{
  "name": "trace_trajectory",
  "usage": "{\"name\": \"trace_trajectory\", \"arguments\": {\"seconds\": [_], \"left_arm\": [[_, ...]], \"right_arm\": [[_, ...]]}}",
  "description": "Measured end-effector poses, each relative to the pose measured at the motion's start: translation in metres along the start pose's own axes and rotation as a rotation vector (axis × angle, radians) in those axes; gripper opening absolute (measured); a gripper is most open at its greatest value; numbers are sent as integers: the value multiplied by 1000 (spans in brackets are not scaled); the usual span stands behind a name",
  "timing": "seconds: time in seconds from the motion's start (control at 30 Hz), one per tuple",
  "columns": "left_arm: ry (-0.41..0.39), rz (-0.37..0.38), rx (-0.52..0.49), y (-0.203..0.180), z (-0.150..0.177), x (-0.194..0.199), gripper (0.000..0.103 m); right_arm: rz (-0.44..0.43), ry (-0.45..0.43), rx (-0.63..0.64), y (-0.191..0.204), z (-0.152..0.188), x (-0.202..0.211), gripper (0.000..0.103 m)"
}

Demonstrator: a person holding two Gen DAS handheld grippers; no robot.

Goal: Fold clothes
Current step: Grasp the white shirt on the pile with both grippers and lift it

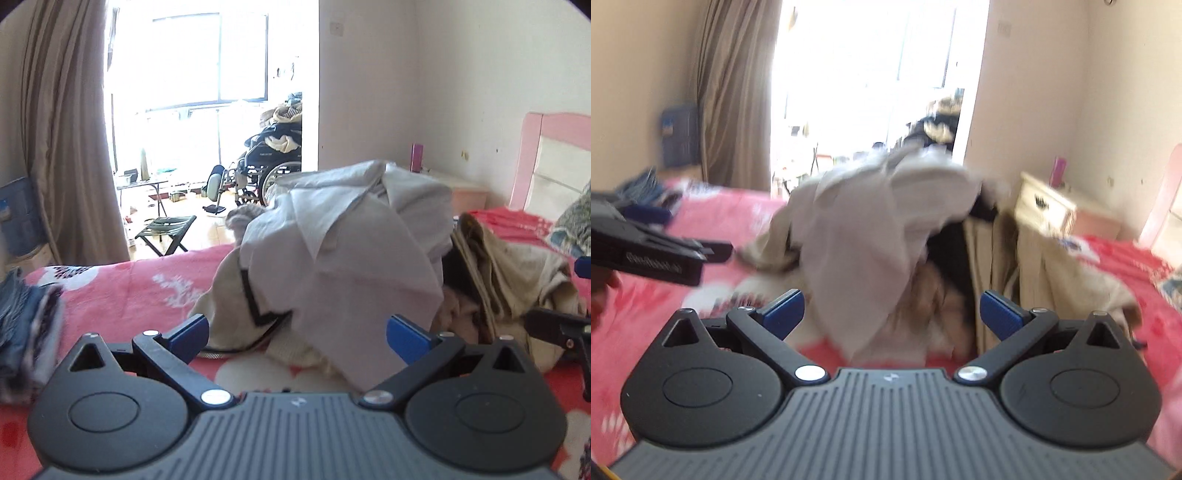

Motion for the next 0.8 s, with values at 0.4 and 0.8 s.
{"name": "trace_trajectory", "arguments": {"seconds": [0.4, 0.8], "left_arm": [[48, -18, 18, -49, -73, -133, 78], [33, -50, -109, -67, -66, -132, 8]], "right_arm": [[-70, 12, -172, -71, -124, -155, 91], [-36, 98, -161, -46, -104, -167, 4]]}}
Point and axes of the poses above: each gripper's, at about its wrist camera, not at the fingertips, and x roughly against the way its jaws point, y to its left, z to its underside, the point moved 3 cm from there along -x, roughly the way its jaws point, and after that the axes turned 6 degrees about y, right-handed, at the moved point
